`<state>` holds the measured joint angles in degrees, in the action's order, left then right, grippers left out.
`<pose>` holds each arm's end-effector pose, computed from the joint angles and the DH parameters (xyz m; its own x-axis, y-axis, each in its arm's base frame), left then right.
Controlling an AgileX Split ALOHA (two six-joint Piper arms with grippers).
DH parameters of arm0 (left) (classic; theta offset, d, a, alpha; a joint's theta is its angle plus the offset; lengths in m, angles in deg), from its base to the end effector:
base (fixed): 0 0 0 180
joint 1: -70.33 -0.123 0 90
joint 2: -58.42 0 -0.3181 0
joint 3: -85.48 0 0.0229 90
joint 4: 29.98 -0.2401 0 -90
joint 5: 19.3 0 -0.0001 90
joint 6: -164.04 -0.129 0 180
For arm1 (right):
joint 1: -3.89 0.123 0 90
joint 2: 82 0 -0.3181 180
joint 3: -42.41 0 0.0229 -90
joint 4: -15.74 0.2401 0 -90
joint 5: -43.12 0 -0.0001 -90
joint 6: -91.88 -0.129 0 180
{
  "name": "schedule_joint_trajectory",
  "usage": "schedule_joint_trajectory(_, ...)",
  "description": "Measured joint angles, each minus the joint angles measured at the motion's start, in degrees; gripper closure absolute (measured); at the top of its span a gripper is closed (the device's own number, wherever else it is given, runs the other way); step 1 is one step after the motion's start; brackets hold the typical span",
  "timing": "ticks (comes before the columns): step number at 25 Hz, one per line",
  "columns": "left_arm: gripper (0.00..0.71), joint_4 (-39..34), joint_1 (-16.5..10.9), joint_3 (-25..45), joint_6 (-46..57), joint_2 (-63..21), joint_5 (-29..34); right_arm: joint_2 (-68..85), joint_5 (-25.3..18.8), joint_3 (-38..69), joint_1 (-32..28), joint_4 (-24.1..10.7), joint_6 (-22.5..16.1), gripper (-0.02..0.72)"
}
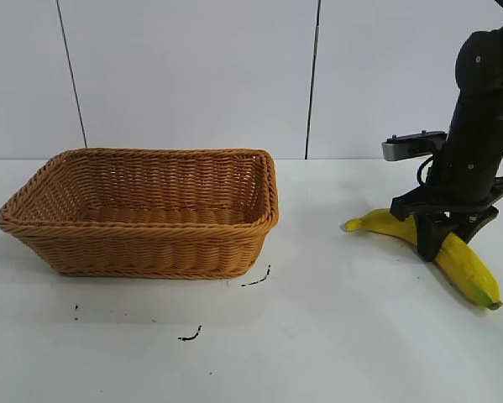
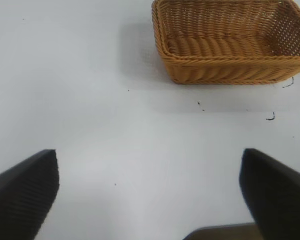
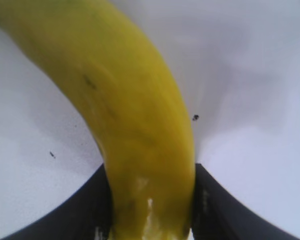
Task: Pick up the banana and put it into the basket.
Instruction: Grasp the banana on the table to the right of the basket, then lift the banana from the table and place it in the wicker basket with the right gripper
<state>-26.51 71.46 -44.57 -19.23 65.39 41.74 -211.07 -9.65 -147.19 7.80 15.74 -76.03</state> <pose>-0.0134 -0.0066 0.2514 -0.4661 0.0369 -0.8840 0.0794 0.9968 -0.0003 0.4371 0.0299 0.1439 -0.9523 -0.2750 -0.1320 -0.2737 0.9614 -0.0283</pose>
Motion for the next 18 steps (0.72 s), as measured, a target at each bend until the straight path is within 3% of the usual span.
schedule_joint_trajectory(9, 0.015, 0.0, 0.0, 0.0, 0.0, 0.0, 0.0, 3.43, -13.41, -18.75, 0.07, 0.89, 0.59, 0.386)
schedule_joint_trajectory(18, 0.015, 0.0, 0.0, 0.0, 0.0, 0.0, 0.0, 3.28, -16.62, -28.59, 1.88, 0.0, 3.71, 0.386)
